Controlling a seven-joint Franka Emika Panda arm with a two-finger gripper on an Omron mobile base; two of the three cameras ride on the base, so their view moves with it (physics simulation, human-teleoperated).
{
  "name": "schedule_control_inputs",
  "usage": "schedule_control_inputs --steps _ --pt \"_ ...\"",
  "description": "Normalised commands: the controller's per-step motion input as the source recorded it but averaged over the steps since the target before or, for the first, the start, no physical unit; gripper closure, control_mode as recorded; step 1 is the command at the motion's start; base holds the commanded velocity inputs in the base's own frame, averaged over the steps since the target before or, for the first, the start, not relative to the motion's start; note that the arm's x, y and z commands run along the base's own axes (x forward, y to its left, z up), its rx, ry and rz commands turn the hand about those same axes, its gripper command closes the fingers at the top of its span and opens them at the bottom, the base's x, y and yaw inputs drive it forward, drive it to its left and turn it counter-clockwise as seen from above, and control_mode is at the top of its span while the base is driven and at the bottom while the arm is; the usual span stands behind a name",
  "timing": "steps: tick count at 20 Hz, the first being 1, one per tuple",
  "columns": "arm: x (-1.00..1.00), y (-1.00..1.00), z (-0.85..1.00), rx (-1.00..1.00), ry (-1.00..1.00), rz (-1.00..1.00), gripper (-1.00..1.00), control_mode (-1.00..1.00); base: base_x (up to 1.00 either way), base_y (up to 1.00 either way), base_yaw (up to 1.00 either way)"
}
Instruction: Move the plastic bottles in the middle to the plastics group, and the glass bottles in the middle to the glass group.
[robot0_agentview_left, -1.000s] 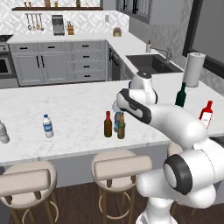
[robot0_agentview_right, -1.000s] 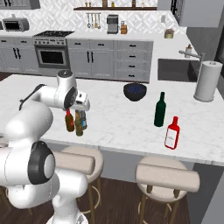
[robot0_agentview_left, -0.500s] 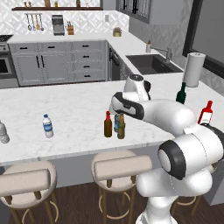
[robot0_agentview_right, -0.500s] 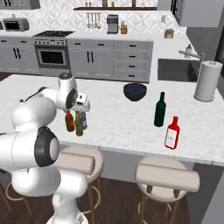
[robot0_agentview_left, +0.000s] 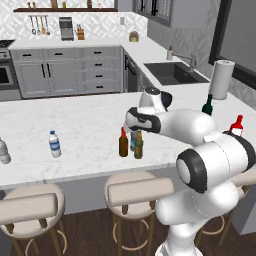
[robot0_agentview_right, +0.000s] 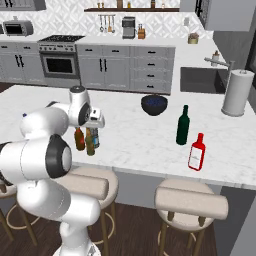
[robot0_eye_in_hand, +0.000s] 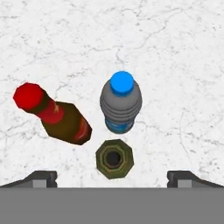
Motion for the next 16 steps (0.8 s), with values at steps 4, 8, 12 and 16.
schedule_control_inputs --steps 4,8,12,16 --pt "0.17 0.00 -0.16 0.00 -0.01 0.06 -1.00 -1.00 0.00 0.00 0.00" --pt "0.08 0.00 -0.15 0.00 -0.02 0.06 -1.00 -1.00 0.00 0.00 0.00" --pt "0.05 0.00 -0.12 0.00 -0.03 0.05 -1.00 -1.00 0.00 0.00 0.00" --pt "0.12 0.00 -0.16 0.00 -0.04 0.04 -1.00 -1.00 0.00 0.00 0.00"
